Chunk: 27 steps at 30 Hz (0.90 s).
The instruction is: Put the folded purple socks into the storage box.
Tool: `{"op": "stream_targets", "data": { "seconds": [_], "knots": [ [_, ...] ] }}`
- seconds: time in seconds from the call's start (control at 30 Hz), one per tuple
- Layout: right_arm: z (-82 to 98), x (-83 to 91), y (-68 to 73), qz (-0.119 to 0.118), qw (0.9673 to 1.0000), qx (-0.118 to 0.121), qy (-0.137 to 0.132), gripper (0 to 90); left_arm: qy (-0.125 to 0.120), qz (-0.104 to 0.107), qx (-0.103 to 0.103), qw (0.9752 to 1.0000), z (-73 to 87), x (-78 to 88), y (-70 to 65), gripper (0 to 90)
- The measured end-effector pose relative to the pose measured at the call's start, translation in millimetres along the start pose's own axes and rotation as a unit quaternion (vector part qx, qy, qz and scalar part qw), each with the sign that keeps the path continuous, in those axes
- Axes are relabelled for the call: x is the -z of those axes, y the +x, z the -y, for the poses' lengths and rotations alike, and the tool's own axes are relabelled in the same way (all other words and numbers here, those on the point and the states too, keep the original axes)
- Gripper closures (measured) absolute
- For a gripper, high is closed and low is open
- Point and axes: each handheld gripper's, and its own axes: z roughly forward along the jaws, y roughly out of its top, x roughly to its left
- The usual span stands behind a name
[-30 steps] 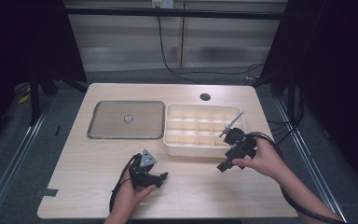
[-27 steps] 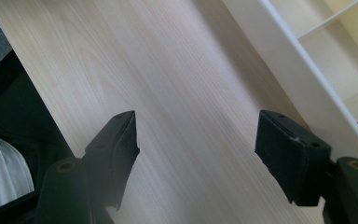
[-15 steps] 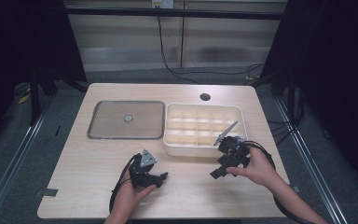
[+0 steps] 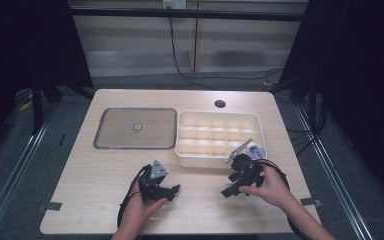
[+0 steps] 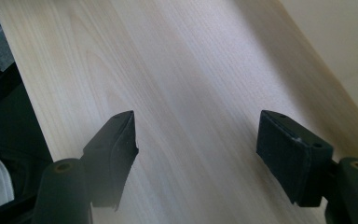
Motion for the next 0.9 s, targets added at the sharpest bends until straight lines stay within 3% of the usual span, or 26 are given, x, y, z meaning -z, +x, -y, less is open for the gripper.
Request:
{"op": "stream_targets", "data": {
  "seconds": [0.47,0.9],
  "knots": [
    [10.2,-19.7,-2.9,0.007,0.9996,0.014,-0.022,27.8,0.000,0.000,0.000,1.0000,0.0,0.0,-0.1,21.8],
    [21.9,-27.4,-1.1,0.017,0.9950,0.060,-0.078,24.8,0.000,0.000,-0.001,1.0000,0.0,0.0,0.0,21.8]
  ]
}}
